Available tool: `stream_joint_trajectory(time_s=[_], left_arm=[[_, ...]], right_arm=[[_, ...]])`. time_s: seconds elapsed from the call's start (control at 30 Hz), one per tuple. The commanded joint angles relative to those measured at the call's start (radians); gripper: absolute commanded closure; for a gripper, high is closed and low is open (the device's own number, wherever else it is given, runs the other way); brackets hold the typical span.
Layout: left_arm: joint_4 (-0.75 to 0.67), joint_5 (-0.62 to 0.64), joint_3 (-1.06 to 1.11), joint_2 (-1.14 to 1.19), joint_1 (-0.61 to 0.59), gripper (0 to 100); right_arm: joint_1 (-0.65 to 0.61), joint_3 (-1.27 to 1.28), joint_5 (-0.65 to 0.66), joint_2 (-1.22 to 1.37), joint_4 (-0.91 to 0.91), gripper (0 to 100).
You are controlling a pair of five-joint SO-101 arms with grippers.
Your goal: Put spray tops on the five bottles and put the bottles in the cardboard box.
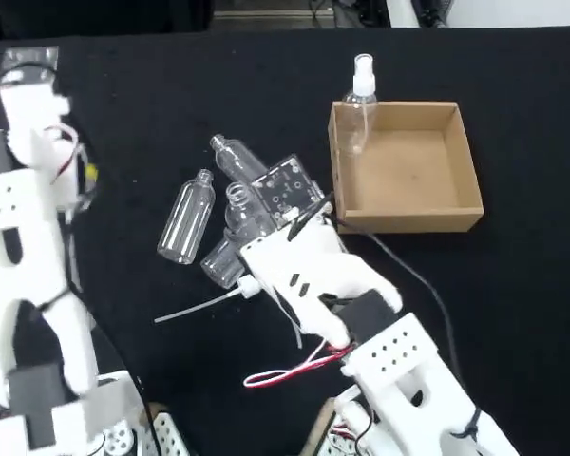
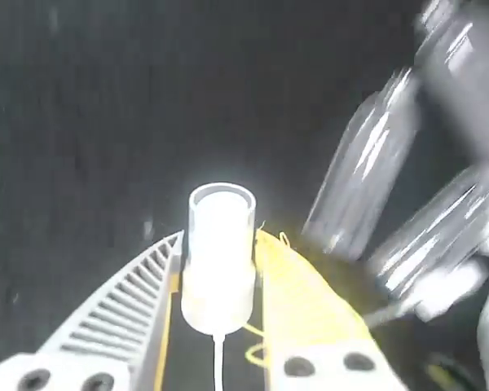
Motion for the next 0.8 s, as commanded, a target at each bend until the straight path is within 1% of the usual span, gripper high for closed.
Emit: stream_joint_trajectory(time_s=[0.0,0.13,0.2,0.3,0.43,0.53,0.67,0.77], left_arm=[[-0.224,0.149,-0.071,-0.115,0.15,97],[-0.423,0.269,-0.071,-0.138,0.292,97],[-0.503,0.313,-0.071,-0.143,0.351,97],[-0.592,0.377,-0.071,-0.149,0.412,97],[-0.614,0.439,-0.073,-0.175,0.427,97],[-0.615,0.456,-0.065,-0.21,0.43,97],[-0.612,0.456,-0.065,-0.267,0.443,97],[-0.623,0.456,-0.047,-0.279,0.506,97]], right_arm=[[0.08,0.005,-0.017,-0.11,-0.041,98.8],[0.181,0.033,-0.015,-0.168,-0.044,98.8],[0.199,0.045,-0.015,-0.182,-0.049,98.8],[0.203,0.094,-0.017,-0.185,-0.126,98.8],[0.201,0.213,-0.021,-0.189,-0.293,98.8],[0.201,0.268,-0.021,-0.189,-0.388,98.8],[0.199,0.289,-0.021,-0.189,-0.41,98.8],[0.169,0.292,-0.017,-0.189,-0.41,98.8]])
